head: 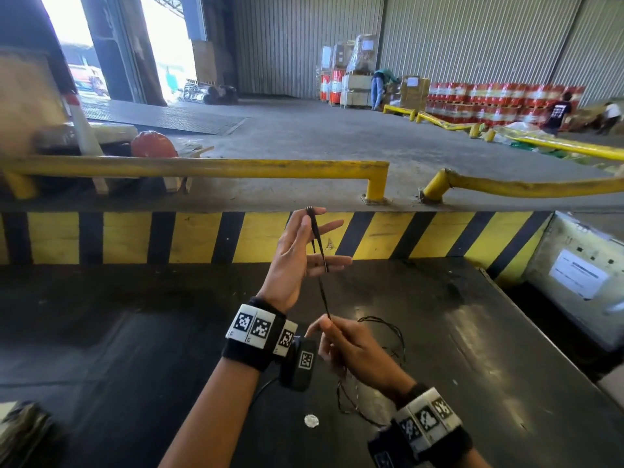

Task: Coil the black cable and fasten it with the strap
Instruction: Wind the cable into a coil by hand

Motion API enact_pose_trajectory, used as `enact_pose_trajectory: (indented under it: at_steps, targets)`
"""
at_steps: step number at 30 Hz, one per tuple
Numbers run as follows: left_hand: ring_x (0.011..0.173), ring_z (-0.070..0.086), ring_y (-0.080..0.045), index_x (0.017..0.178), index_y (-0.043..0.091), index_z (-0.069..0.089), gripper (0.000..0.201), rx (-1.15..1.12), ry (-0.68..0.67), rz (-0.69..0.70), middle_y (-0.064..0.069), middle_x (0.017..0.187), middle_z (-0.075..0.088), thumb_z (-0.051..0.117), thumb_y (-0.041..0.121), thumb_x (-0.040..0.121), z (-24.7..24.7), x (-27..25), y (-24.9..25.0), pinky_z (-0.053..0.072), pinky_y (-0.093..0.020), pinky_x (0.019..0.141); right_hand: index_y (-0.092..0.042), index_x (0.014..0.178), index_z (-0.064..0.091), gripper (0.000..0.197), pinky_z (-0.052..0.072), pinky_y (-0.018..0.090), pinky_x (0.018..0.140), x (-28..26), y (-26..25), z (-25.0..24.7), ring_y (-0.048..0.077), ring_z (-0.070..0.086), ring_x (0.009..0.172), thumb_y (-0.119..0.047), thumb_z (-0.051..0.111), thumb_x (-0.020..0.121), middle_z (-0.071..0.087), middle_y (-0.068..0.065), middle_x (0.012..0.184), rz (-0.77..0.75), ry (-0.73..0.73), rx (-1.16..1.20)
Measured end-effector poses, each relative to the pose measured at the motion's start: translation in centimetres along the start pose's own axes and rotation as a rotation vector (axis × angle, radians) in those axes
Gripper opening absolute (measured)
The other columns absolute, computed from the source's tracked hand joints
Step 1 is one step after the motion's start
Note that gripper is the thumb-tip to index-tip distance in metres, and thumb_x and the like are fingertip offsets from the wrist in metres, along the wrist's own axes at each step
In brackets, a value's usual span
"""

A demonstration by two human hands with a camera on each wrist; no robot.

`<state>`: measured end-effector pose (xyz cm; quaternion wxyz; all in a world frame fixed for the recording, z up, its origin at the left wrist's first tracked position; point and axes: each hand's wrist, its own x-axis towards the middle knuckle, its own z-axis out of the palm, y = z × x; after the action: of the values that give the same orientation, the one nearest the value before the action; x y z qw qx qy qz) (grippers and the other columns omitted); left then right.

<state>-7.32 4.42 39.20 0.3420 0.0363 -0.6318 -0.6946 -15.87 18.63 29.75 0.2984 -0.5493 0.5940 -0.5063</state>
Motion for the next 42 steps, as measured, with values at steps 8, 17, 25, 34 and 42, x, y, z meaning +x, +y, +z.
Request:
enact_pose_trajectory:
  at_steps: [8, 17, 25, 34, 42]
  targets:
    - [0.076, 0.079, -0.037, 0.13, 0.021, 0.051, 0.031, 0.384, 0.088, -0.039, -0.008, 0.143, 0.061, 0.034, 0.036, 0.109, -1.5, 0.6, -1.1, 0.064, -0.053, 0.077, -0.017, 0.094, 0.069, 0.023, 0.057, 0.026, 0.057, -3.0, -8.7, -3.4, 0.008, 0.063, 0.056, -0.032, 0.055, 0.104, 0.066, -0.004, 0.069, -0.074, -0.078, -0.611]
    - [0.074, 0.077, -0.042, 0.13, 0.022, 0.049, 0.037, 0.166, -0.241, -0.164, -0.001, 0.145, 0.061, 0.033, 0.043, 0.105, 1.5, -4.4, 0.1, 0.064, -0.046, 0.071, -0.019, 0.089, 0.071, 0.019, 0.053, 0.026, 0.076, 4.5, -15.3, -10.5, 0.006, 0.067, 0.08, -0.031, 0.062, 0.101, 0.071, -0.005, 0.082, -0.326, 0.227, -0.779]
    - [0.078, 0.078, -0.039, 0.134, 0.017, 0.045, 0.037, -0.022, -0.21, -0.028, -0.003, 0.142, 0.064, 0.022, 0.034, 0.11, 1.2, -4.9, 2.9, 0.063, -0.042, 0.07, -0.011, 0.096, 0.069, 0.026, 0.05, 0.023, 0.065, 7.1, -5.6, -8.1, 0.003, 0.063, 0.067, -0.031, 0.054, 0.104, 0.066, -0.007, 0.08, -0.113, 0.142, -0.296]
    - [0.073, 0.075, -0.022, 0.143, 0.013, 0.034, 0.035, 0.332, 0.031, 0.132, -0.029, 0.115, 0.069, 0.022, 0.025, 0.112, -4.0, 0.8, 2.2, 0.061, -0.027, 0.074, -0.005, 0.085, 0.067, 0.045, 0.038, 0.011, 0.049, -0.2, -1.4, 1.5, -0.002, 0.047, 0.046, -0.037, 0.044, 0.107, 0.05, -0.011, 0.057, -0.04, -0.11, -0.209]
    - [0.066, 0.068, -0.026, 0.135, 0.031, 0.042, 0.029, 0.524, -0.08, 0.053, -0.026, 0.09, 0.065, 0.028, 0.033, 0.11, -4.6, -0.8, -2.0, 0.058, -0.035, 0.066, -0.021, 0.099, 0.068, 0.033, 0.053, 0.044, 0.064, 0.6, -13.1, -5.7, 0.019, 0.065, 0.067, -0.045, 0.046, 0.102, 0.07, 0.001, 0.08, -0.363, 0.162, -0.773]
